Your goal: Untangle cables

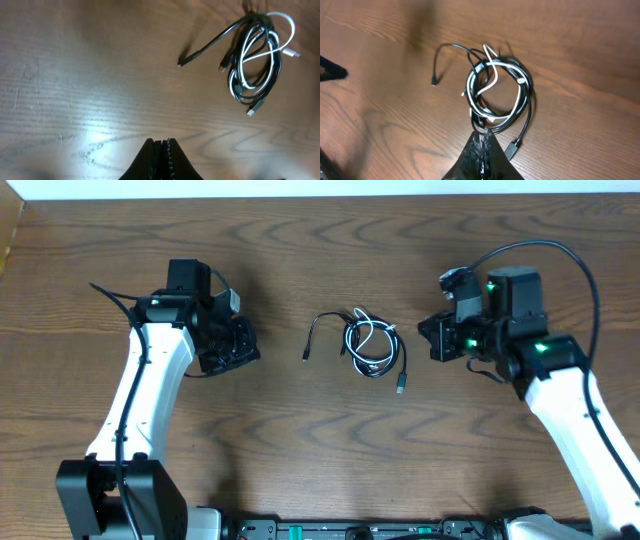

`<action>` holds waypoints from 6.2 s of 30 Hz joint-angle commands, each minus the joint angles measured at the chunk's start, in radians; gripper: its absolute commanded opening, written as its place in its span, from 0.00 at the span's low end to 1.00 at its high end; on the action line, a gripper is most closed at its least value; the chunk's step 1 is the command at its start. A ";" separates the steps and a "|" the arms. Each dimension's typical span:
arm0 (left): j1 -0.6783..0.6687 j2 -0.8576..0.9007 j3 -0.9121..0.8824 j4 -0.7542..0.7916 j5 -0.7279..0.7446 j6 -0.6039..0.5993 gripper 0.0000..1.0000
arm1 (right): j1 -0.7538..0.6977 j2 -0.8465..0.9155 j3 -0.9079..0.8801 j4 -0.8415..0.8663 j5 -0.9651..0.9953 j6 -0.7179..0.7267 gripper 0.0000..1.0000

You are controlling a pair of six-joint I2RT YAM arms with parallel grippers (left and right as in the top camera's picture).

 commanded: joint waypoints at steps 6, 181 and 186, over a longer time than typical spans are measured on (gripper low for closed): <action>0.002 0.008 -0.019 0.056 -0.007 0.013 0.08 | -0.003 0.190 0.018 0.056 -0.002 0.033 0.12; -0.243 0.224 -0.299 0.523 -0.021 -0.079 0.08 | 0.411 0.438 0.018 0.391 0.066 0.265 0.33; -0.243 0.224 -0.299 0.523 -0.022 -0.078 0.08 | 0.412 0.498 0.018 0.437 0.035 0.264 0.34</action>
